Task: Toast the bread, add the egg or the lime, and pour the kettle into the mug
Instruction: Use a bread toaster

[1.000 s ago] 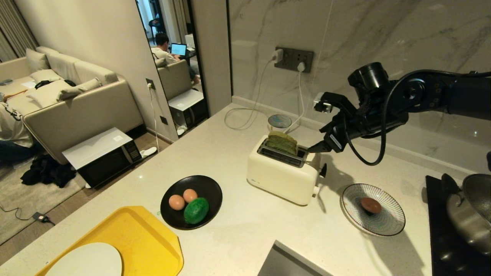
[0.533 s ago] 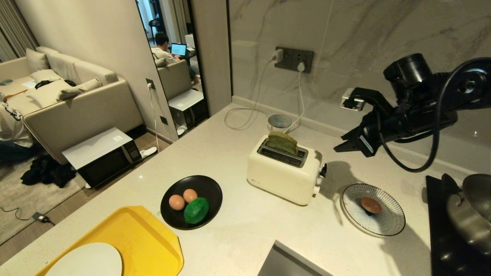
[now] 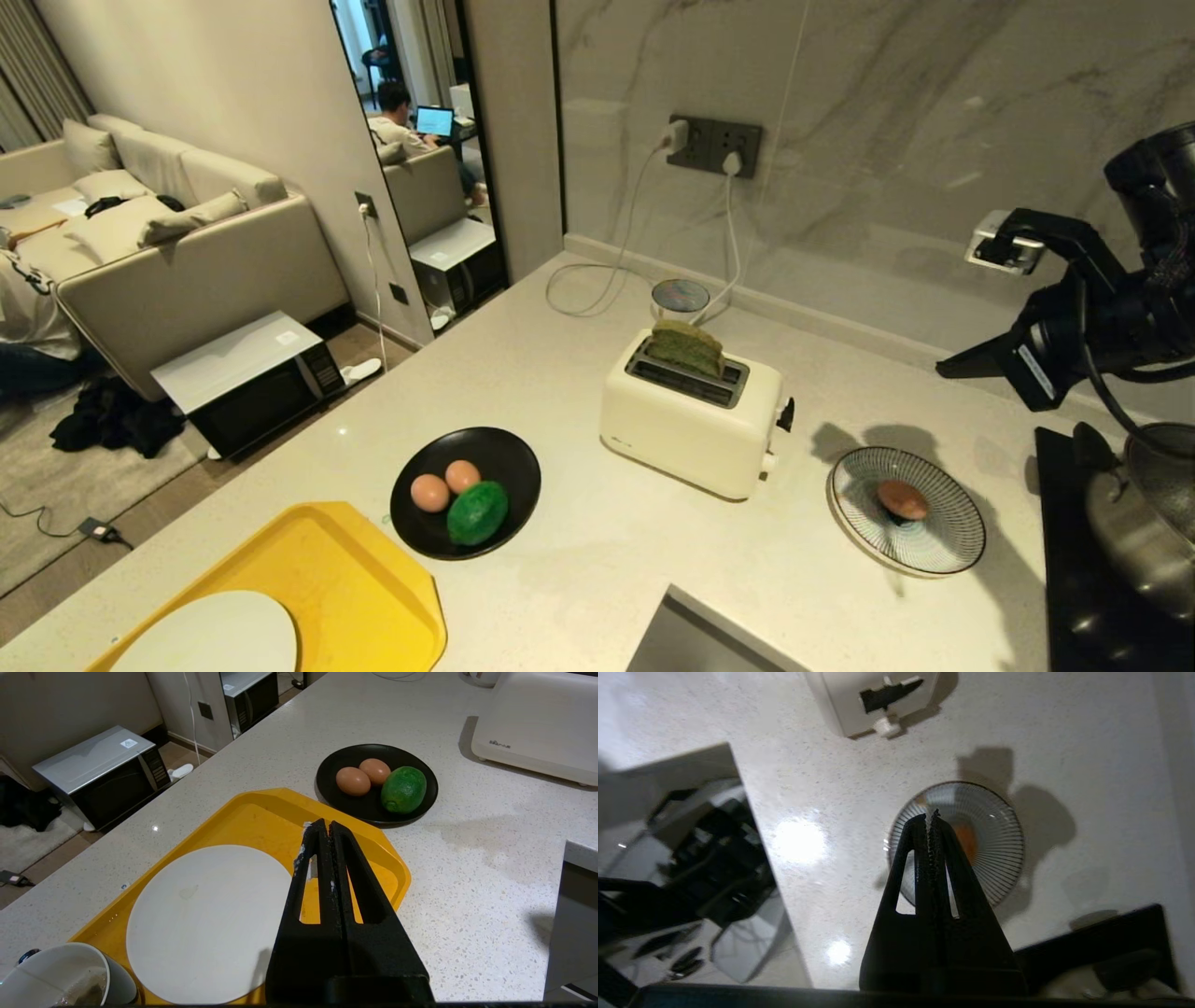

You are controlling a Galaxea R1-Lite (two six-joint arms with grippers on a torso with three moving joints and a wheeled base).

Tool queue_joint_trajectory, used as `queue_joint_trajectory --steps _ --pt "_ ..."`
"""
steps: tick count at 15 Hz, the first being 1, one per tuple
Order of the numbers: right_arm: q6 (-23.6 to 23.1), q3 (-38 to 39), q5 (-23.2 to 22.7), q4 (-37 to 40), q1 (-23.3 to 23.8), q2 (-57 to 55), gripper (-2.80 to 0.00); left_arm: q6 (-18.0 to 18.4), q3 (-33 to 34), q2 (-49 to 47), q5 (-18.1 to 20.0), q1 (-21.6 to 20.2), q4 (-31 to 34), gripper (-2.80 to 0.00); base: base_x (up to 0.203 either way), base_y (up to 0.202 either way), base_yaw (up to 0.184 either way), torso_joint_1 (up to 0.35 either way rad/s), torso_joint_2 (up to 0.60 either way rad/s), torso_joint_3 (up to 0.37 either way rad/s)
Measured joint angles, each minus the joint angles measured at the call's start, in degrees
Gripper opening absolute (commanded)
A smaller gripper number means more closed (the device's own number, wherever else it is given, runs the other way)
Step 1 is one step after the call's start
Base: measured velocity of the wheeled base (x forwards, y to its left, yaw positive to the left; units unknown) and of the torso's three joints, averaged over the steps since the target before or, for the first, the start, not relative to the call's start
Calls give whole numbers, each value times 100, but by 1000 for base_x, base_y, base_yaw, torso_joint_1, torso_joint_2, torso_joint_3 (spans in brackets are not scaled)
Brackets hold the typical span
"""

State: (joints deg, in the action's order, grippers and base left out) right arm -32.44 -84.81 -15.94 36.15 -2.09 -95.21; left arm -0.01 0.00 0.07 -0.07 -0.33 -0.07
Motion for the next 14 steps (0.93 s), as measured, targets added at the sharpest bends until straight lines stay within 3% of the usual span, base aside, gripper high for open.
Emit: queue_joint_trajectory --steps 2,4,9,14 --pt "307 271 -422 -107 20 26 -280 -2 0 0 -2 0 0 -280 0 0 0 0 0 0" --pt "394 888 -635 -691 73 14 -280 0 0 0 0 0 0 -280 0 0 0 0 0 0" --pt "406 3016 -1403 -3955 145 -159 -280 -3 0 0 0 2 -2 -280 0 0 0 0 0 0" --pt "381 3025 -1509 -5194 41 -532 -280 1 0 0 0 0 -2 -280 0 0 0 0 0 0"
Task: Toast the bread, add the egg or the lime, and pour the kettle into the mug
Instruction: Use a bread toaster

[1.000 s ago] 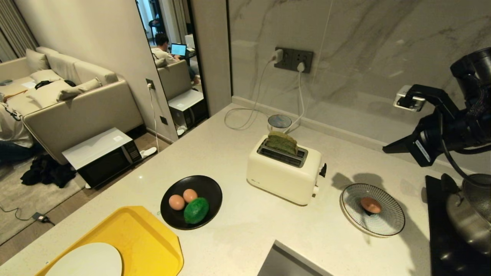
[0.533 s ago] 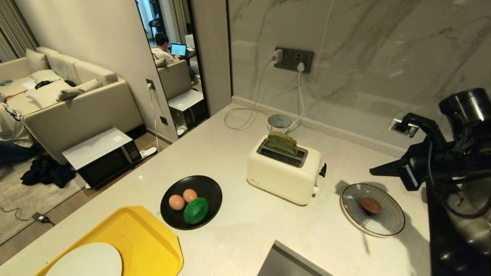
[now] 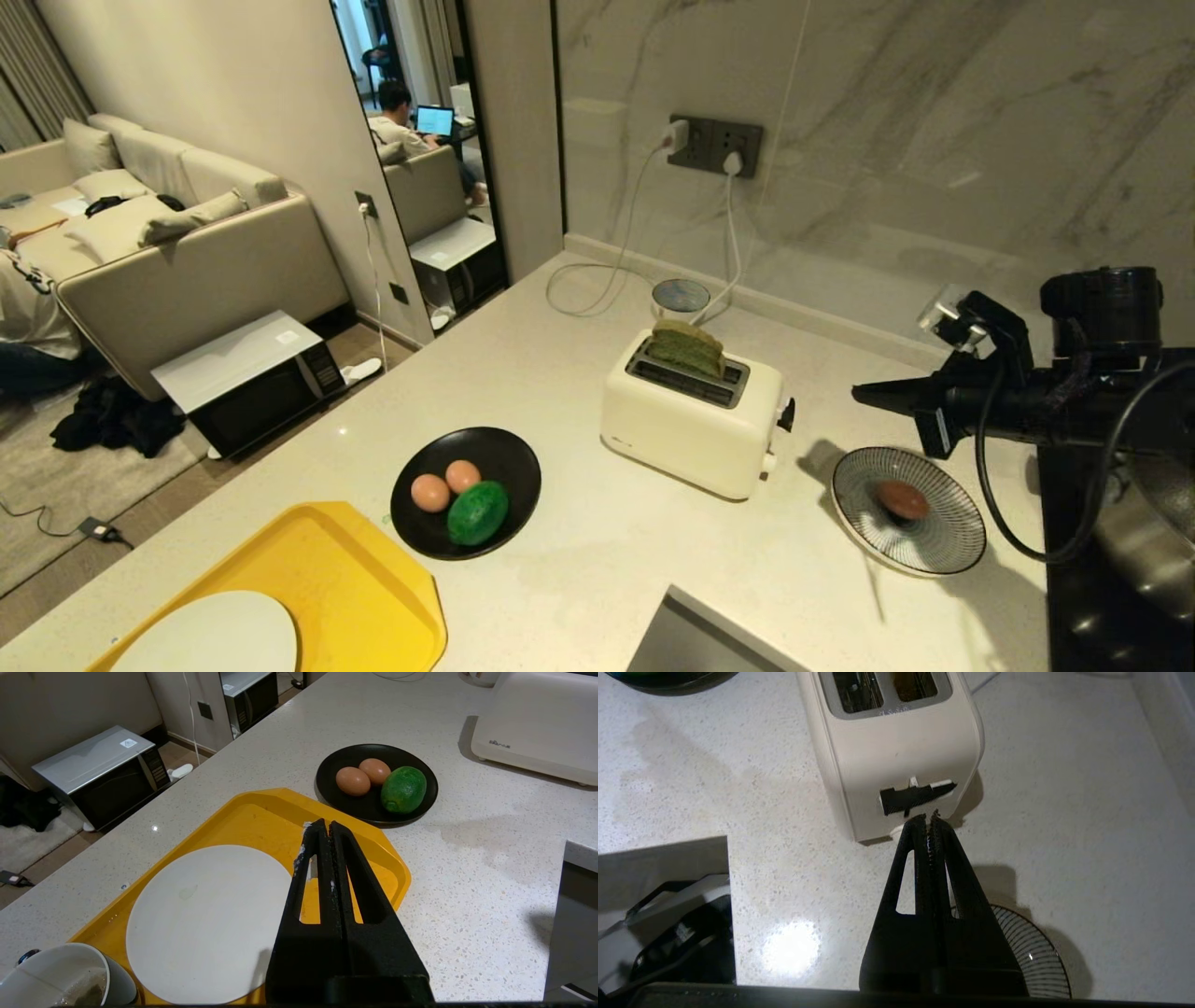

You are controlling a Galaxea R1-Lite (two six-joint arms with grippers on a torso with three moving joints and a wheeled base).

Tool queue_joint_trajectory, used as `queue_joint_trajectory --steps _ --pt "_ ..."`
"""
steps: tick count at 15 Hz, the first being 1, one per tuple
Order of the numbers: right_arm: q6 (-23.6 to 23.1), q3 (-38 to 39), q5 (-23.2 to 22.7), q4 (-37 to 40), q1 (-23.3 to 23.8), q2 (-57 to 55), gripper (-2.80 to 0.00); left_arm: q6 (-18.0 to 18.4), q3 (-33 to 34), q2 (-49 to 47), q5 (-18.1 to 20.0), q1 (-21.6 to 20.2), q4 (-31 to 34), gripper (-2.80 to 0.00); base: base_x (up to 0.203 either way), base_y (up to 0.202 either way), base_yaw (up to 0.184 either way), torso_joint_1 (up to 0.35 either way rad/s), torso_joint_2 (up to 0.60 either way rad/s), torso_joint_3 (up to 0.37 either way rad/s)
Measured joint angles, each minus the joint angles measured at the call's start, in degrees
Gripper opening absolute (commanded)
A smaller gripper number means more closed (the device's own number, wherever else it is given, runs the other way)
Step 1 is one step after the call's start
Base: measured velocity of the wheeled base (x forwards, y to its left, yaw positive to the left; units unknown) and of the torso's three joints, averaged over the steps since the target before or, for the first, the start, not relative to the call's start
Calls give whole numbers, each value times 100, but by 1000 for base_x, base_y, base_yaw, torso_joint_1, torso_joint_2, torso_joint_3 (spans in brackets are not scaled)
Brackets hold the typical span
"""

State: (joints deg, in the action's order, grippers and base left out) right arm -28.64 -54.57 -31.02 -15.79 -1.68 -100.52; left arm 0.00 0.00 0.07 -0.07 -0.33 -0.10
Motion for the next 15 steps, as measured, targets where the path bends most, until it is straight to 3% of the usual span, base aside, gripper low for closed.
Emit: queue_joint_trajectory --steps 7,15 --pt "-368 -545 40 -35 -235 -794 -280 -2 0 0 2 0 5 -280 0 0 0 0 0 0" --pt "-385 -1039 137 -37 -546 -1415 -280 0 0 0 0 0 2 -280 0 0 0 0 0 0"
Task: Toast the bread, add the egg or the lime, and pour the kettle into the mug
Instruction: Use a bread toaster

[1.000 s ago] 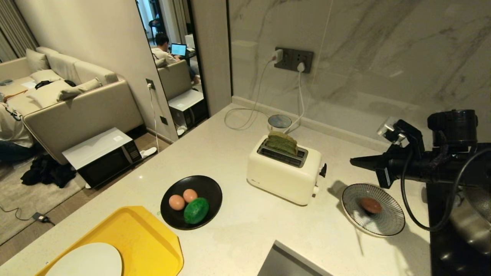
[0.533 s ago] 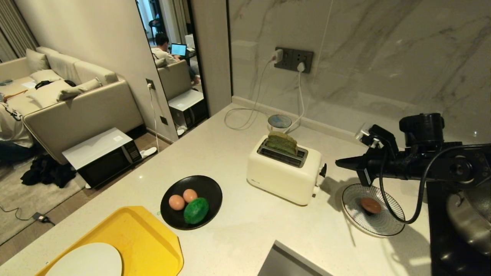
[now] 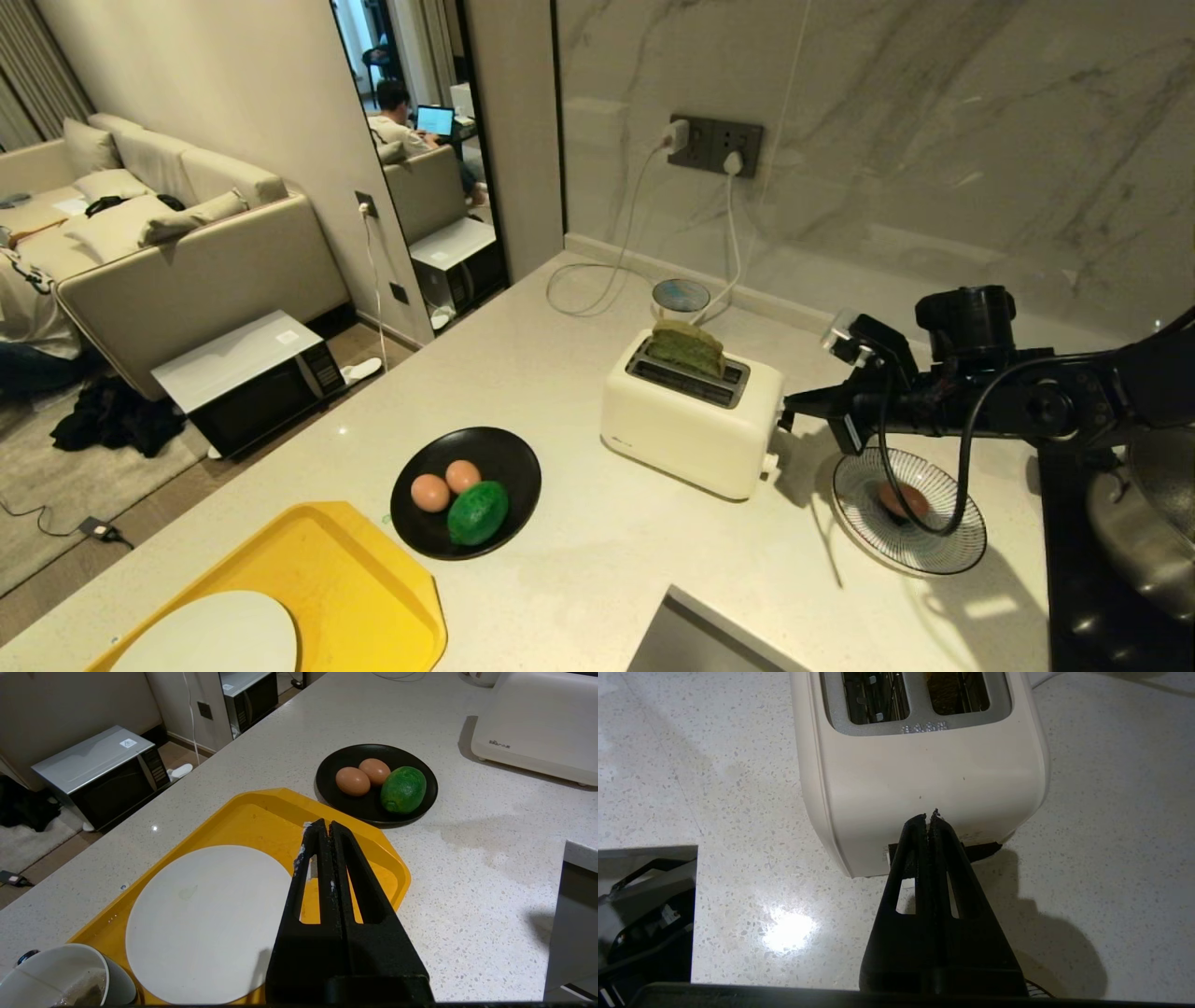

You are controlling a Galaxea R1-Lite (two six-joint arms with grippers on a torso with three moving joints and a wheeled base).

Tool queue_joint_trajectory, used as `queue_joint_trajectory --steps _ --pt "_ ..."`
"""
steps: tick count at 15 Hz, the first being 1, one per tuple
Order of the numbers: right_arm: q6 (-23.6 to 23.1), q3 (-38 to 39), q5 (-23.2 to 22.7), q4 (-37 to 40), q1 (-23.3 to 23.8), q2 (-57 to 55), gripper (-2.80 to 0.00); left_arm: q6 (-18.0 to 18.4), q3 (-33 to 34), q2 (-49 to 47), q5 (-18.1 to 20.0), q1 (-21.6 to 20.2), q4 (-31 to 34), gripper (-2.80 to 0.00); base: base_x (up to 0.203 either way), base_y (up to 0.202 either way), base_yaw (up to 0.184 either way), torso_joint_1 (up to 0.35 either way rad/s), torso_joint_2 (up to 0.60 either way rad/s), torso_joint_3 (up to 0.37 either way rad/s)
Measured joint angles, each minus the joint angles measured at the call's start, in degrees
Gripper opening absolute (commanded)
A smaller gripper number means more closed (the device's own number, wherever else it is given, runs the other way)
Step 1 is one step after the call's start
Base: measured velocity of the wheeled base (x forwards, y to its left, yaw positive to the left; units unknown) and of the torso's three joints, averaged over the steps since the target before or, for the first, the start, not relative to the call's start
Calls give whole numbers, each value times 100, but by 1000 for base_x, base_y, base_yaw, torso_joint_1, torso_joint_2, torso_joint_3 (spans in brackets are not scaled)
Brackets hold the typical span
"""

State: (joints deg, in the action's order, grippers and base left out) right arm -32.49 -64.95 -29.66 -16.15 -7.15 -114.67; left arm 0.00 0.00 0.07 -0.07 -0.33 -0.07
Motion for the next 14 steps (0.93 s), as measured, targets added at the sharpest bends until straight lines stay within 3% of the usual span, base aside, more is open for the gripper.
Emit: queue_joint_trajectory --steps 14 --pt "5 -73 135 -11 -29 -514 -280 0 0 0 0 0 0 -280 0 0 0 0 0 0"
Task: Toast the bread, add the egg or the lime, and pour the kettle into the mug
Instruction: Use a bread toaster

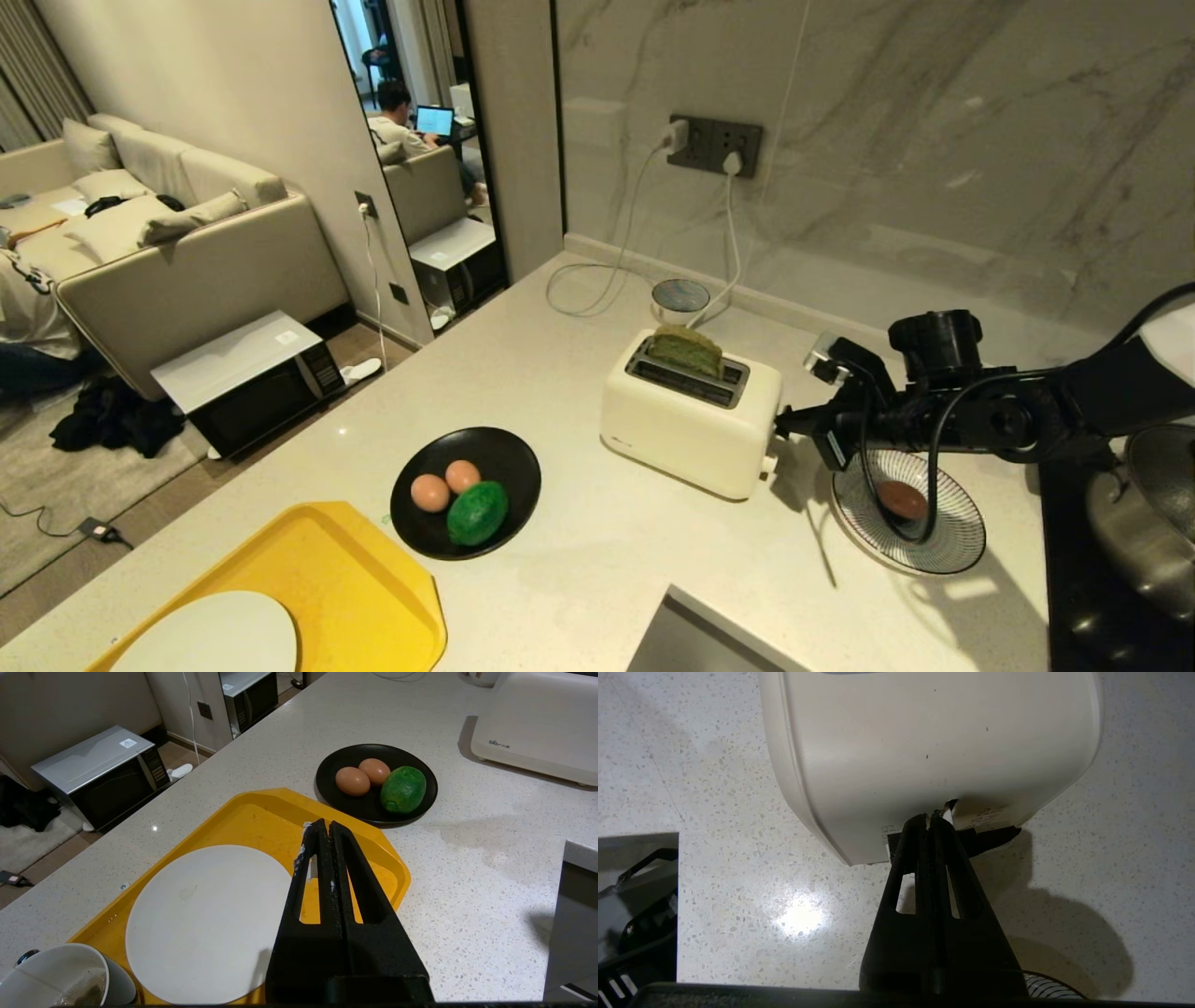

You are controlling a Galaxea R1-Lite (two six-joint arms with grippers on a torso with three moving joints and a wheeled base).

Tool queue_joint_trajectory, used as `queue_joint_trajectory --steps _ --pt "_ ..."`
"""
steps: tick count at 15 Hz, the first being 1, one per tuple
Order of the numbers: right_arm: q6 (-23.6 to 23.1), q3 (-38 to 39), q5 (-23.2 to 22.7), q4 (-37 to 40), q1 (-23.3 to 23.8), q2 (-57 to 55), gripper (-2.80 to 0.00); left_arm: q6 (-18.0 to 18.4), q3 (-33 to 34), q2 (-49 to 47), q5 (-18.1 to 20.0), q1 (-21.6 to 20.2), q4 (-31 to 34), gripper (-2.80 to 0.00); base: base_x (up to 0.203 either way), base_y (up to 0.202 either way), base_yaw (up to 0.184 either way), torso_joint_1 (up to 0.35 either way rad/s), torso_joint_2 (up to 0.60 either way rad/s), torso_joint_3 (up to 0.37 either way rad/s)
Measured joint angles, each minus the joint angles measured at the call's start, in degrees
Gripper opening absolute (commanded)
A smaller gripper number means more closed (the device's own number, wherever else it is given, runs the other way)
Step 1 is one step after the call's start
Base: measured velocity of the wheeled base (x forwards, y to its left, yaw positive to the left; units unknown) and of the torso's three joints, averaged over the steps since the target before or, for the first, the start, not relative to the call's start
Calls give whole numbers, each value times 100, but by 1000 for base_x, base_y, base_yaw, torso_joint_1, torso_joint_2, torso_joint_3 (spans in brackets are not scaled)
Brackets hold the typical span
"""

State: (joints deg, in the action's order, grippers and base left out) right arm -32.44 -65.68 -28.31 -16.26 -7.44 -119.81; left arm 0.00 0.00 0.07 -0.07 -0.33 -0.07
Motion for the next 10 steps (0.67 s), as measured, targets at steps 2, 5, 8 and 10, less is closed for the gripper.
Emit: queue_joint_trajectory --steps 2,5,8,10 --pt "4 0 67 6 0 -85 -280 0 0 0 0 0 0 -280 0 0 0 0 0 0" --pt "4 -38 138 13 -2 -222 -280 -2 0 0 0 0 0 -280 0 0 0 0 0 0" --pt "4 -142 267 77 -2 -363 -280 -1 0 0 0 2 0 -280 0 0 0 0 0 0" --pt "6 -207 292 113 -2 -419 -280 0 0 0 0 2 0 -280 0 0 0 0 0 0"
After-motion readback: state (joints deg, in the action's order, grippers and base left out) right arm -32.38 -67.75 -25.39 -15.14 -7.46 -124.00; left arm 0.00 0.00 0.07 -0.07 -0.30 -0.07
